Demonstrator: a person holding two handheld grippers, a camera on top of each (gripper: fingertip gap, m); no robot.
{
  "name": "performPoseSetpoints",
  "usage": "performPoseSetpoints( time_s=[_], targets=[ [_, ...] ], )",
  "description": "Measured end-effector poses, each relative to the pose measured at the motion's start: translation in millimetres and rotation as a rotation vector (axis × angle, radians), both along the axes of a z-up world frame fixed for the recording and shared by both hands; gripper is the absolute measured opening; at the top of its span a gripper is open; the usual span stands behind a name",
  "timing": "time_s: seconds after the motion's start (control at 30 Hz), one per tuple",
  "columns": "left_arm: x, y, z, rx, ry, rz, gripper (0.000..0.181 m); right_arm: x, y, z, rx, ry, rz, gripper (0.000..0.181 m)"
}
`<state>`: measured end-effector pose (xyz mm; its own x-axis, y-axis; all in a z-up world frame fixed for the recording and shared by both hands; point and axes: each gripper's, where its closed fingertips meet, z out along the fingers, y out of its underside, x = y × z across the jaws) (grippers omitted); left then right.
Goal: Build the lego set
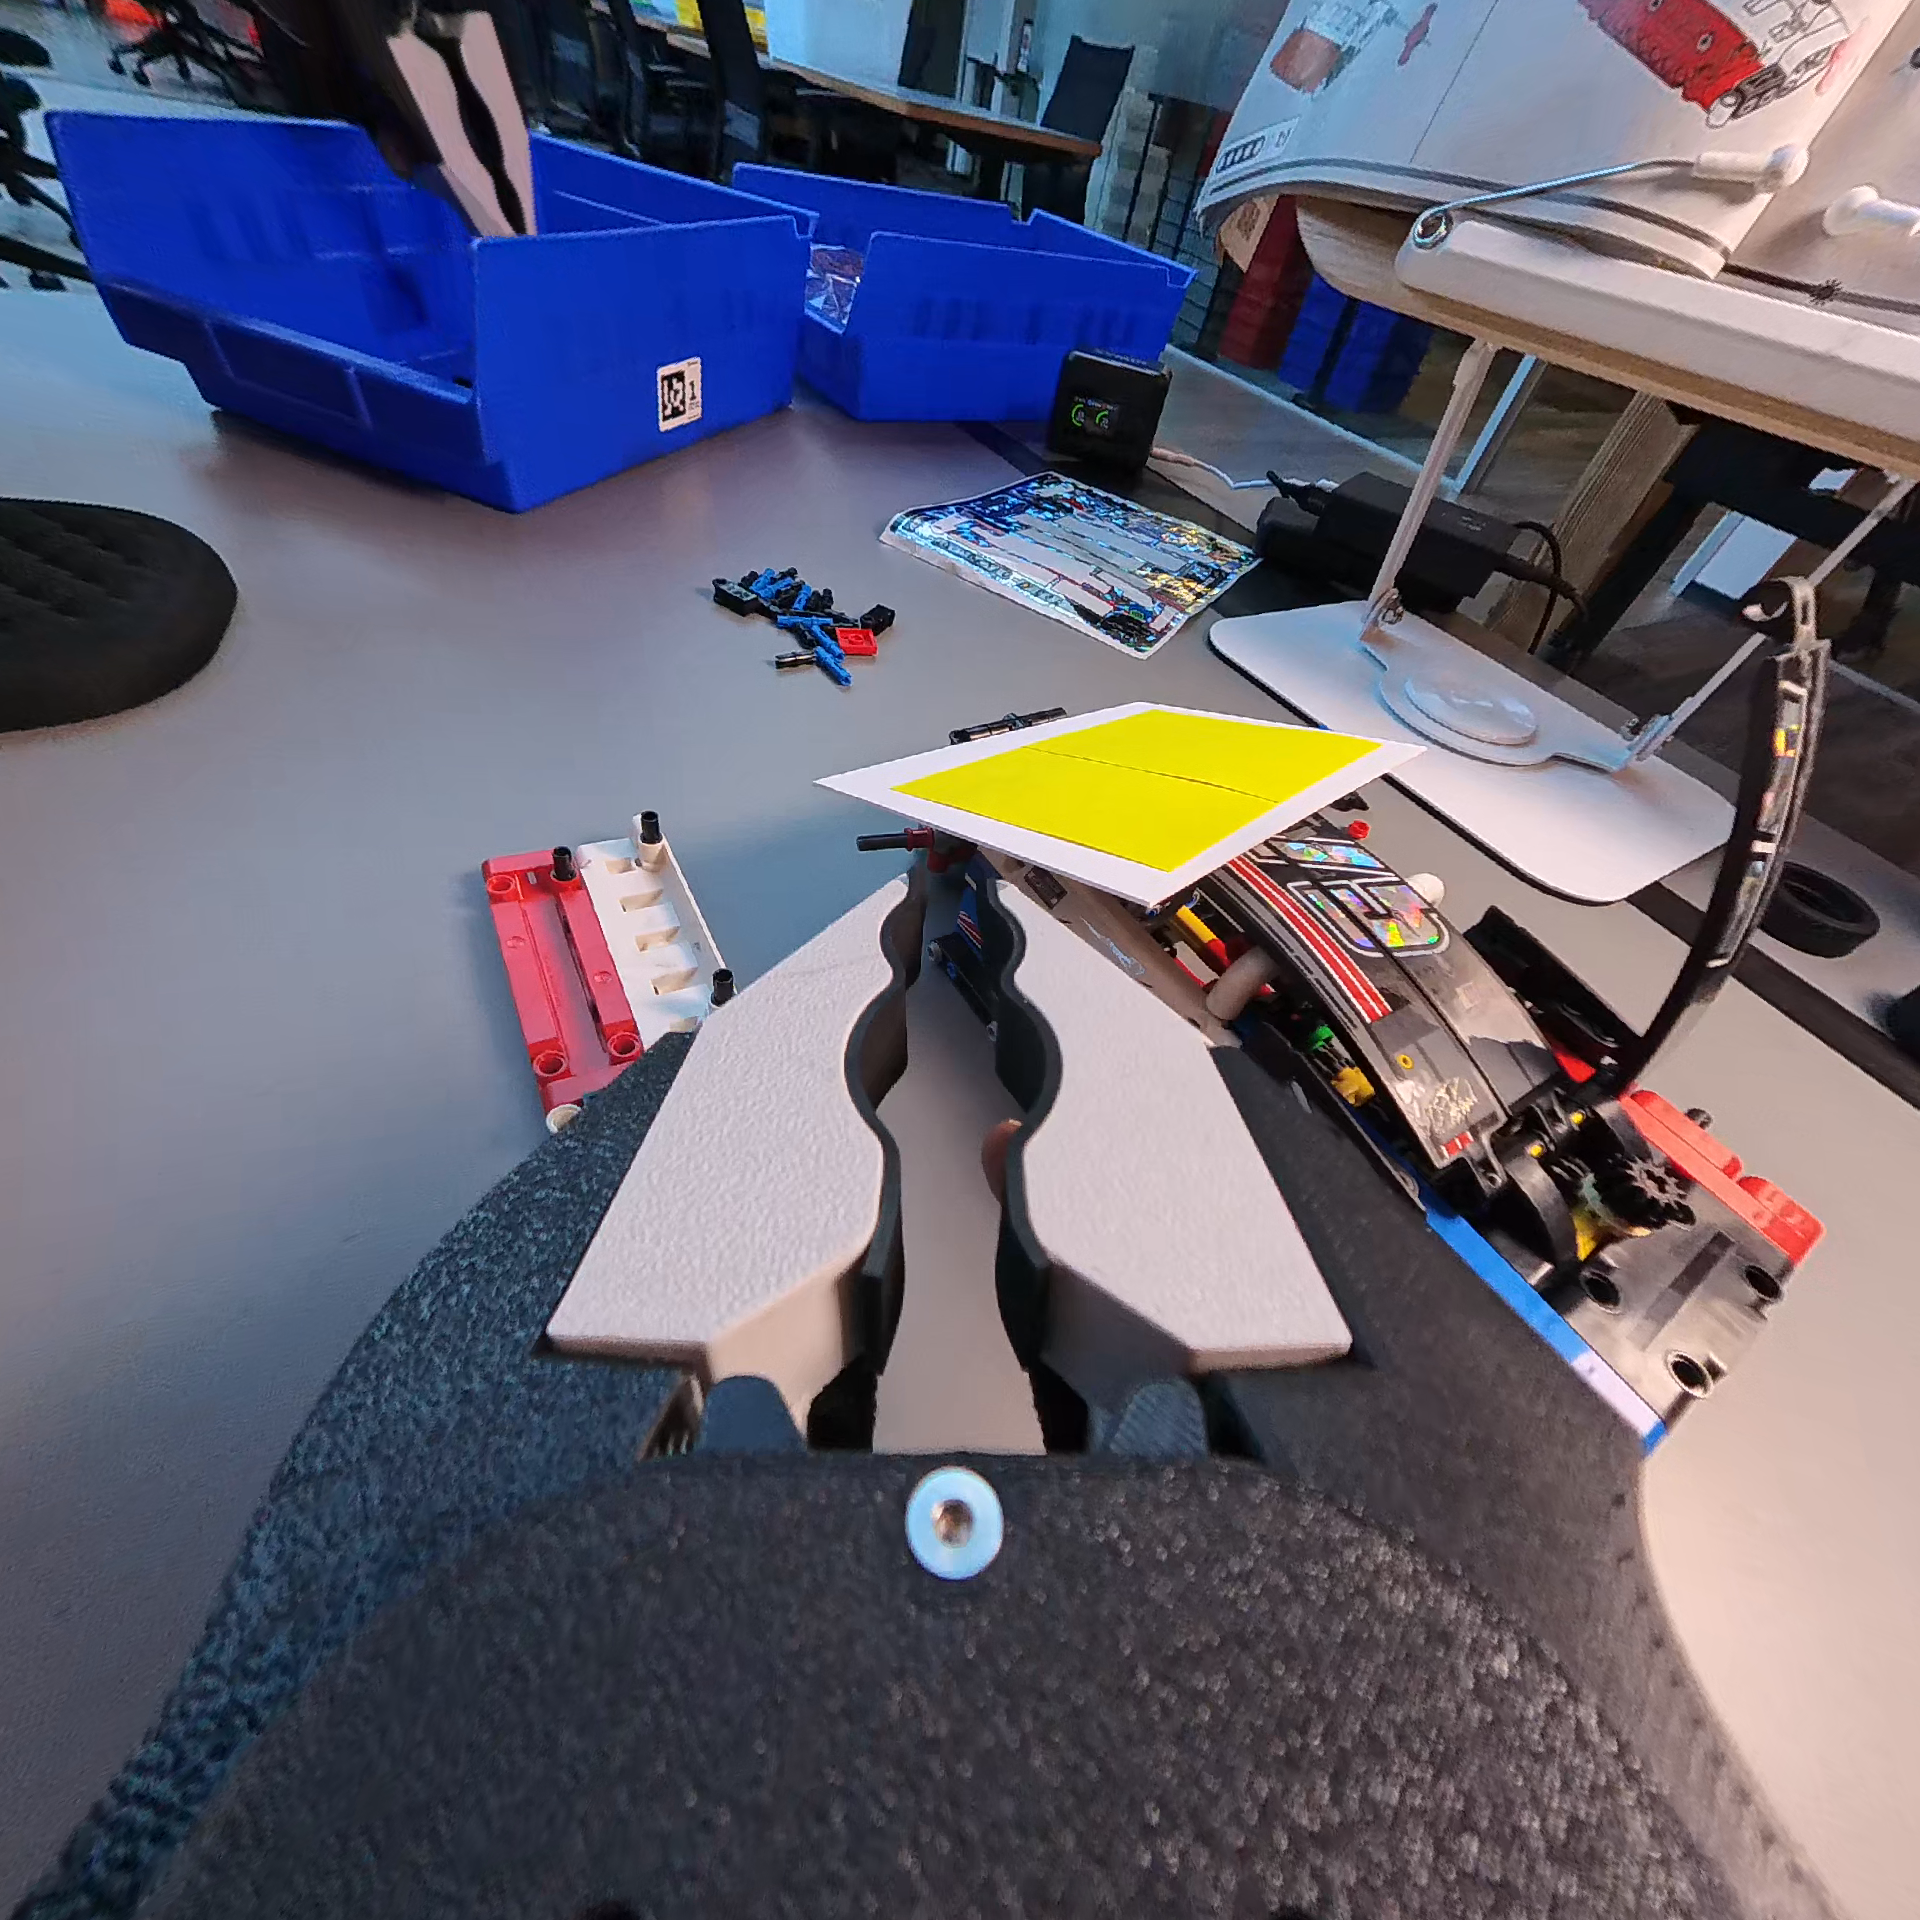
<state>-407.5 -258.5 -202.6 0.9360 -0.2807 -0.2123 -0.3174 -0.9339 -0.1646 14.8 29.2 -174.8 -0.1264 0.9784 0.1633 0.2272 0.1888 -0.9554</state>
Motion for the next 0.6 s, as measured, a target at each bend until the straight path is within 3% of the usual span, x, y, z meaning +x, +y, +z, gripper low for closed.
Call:
performPoseSetpoints(
  time_s=[0.17,0.33,0.37,0.5,0.6],
  targets=[
    [30,44,-6,0.163,-0.206,0.034,0.029,-2,3,-3,-0.008,-0.009,-0.011,0.007],
    [36,66,-42,0.122,-0.291,0.08,0.056,-3,7,-5,-0.024,-0.014,-0.029,0.007],
    [34,67,-44,0.119,-0.295,0.069,0.056,-3,8,-5,-0.026,-0.013,-0.035,0.007],
    [11,61,-37,0.09,-0.223,0.045,0.004,-3,14,-4,-0.047,-0.008,-0.061,0.007],
    [-23,52,-27,0.083,-0.091,0.064,0.0,-4,16,-2,-0.046,-0.001,-0.07,0.007]
  ],
)
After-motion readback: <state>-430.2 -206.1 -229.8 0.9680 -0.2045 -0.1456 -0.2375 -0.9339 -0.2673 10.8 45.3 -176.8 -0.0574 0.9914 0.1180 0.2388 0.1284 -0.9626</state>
